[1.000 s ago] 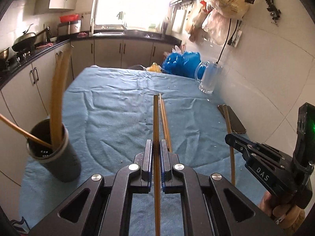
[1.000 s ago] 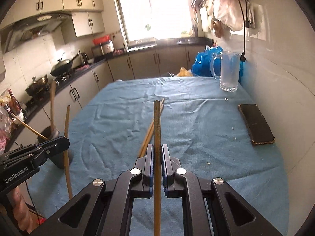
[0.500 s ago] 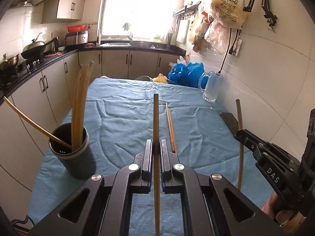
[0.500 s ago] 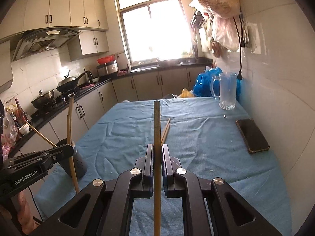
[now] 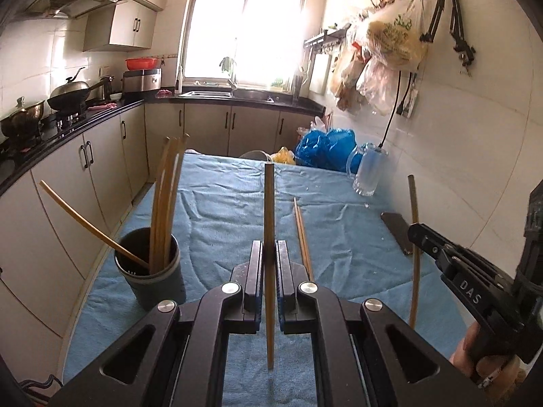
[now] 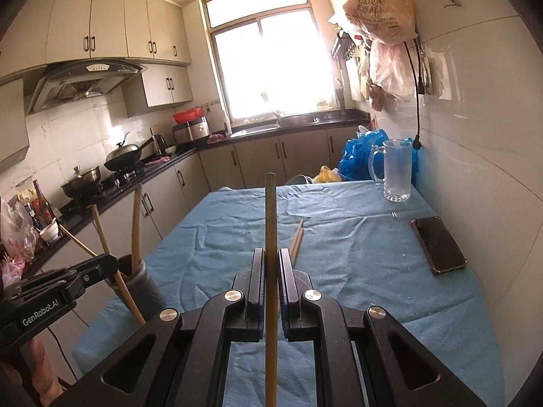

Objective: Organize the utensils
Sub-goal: 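Lower both chopsticks into the black cup and open both grippers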

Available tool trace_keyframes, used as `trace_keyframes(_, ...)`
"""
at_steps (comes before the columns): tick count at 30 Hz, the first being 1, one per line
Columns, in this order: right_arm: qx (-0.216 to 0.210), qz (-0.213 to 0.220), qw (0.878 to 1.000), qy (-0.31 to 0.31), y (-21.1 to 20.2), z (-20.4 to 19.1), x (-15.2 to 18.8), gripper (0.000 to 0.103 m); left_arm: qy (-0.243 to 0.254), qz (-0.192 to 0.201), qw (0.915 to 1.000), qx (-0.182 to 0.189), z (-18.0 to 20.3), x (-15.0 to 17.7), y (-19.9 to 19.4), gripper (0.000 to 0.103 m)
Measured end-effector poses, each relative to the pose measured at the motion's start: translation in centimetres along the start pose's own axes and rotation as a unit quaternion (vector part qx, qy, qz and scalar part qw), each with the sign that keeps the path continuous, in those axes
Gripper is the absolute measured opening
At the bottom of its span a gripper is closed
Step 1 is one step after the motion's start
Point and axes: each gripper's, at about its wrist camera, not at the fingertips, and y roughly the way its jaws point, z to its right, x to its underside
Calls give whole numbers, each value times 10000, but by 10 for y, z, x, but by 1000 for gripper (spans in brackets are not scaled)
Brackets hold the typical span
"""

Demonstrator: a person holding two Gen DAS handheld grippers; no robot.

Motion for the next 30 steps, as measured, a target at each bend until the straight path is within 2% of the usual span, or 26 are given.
trace_keyframes(4, -224, 47, 9997, 70, 3, -7, -14, 7, -213, 166, 9995, 143, -16, -13, -18, 6)
trace_keyframes(12, -784, 231, 9966, 55, 20, -47, -43, 7, -501, 720, 9961, 125, -55, -52, -56, 6)
trace_keyframes(16, -1096, 356, 9932, 158, 37, -72, -58, 7, -545, 887, 9946, -11, -73, -71, -64, 6)
trace_keyframes(22, -1588, 496, 9854, 359, 73, -115, -78, 7, -509, 1071, 9919, -449, -101, -92, -69, 6)
trace_keyframes(30, -2136, 589, 9736, 539, 121, -163, -90, 7, -584, 1049, 9902, -714, -131, -113, -43, 6)
